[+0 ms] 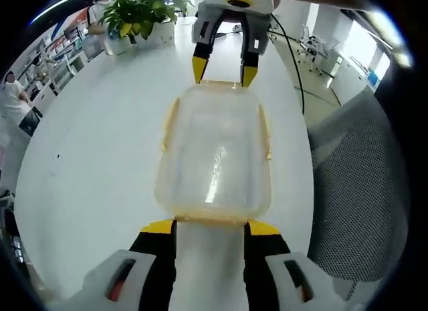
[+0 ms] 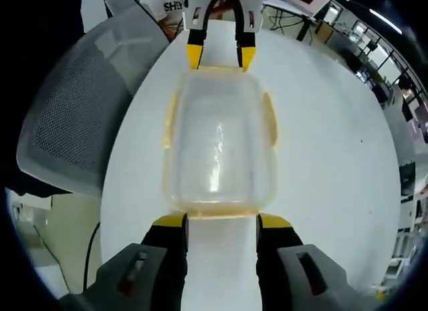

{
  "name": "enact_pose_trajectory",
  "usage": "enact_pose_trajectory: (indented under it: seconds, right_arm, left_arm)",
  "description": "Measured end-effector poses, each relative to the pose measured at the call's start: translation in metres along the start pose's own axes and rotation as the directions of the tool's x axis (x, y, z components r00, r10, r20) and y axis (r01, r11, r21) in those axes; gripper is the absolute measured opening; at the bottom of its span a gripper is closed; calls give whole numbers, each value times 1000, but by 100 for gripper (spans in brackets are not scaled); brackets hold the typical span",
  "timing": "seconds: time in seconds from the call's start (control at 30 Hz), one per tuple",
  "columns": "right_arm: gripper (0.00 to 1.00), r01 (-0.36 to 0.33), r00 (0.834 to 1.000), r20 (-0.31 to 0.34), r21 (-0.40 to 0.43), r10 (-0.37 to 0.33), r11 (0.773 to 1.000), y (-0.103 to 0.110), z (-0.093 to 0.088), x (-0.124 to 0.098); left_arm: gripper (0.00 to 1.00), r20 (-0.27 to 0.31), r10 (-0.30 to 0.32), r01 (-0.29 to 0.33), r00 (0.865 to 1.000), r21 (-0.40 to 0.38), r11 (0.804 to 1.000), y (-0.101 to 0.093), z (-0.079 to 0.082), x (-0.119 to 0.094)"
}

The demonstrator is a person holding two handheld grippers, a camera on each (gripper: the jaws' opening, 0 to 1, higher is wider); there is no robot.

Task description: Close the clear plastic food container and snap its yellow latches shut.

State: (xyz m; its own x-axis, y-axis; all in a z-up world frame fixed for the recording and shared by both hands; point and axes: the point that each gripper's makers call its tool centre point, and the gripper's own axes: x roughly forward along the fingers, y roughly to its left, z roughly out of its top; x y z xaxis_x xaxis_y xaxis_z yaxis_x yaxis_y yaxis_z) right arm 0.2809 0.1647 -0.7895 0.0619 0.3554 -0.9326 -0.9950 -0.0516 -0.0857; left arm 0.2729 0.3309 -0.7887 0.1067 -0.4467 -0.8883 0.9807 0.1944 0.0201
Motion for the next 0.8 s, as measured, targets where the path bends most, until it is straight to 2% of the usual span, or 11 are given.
enact_pose_trajectory:
  seconds: [0.1, 0.27, 0.43, 0.5, 0.53, 0.6, 0.67, 0.7, 0.73, 0.8]
  right_arm:
    - [34, -6, 1000, -10, 6, 6, 1000, 1, -3, 0]
    - [36, 16, 1000, -7, 33, -16, 999, -3, -7, -3]
    - [38, -3, 999, 36, 141, -2, 990, -1, -11, -9]
    - [40, -36, 997, 74, 234, 20, 971, 3, -12, -11]
    - [40, -48, 996, 89, 262, 25, 964, 4, -11, -12]
    - [39, -60, 992, 126, 320, 20, 946, 5, -11, -15]
    - [37, -81, 988, 152, 373, 25, 924, 7, -12, -18]
    - [36, -95, 985, 172, 413, 24, 906, 9, -14, -21]
    - [36, -98, 982, 187, 440, 16, 893, 9, -14, -22]
    - [36, -121, 972, 236, 520, -6, 845, 8, -12, -25]
  left_arm:
    - [33, -1, -2, 2, 1000, -4, 1000, 0, -1, 0]
    - [33, -12, 5, -5, 1000, -21, 1000, 1, -3, -1]
    - [34, -17, 2, -2, 1000, -42, 999, 1, -9, -4]
    - [34, -14, -4, 3, 1000, -62, 998, -1, -12, -7]
    - [34, 12, -10, 11, 1000, -128, 992, -4, -12, -9]
    - [34, 52, -13, 24, 999, -208, 978, -4, -11, -12]
    - [33, 101, -9, 39, 995, -303, 952, -3, -10, -16]
    - [33, 142, -7, 59, 990, -361, 931, -3, -8, -18]
    - [32, 164, -1, 66, 986, -390, 918, -2, -7, -19]
    - [32, 211, 7, 95, 977, -472, 876, -3, -5, -21]
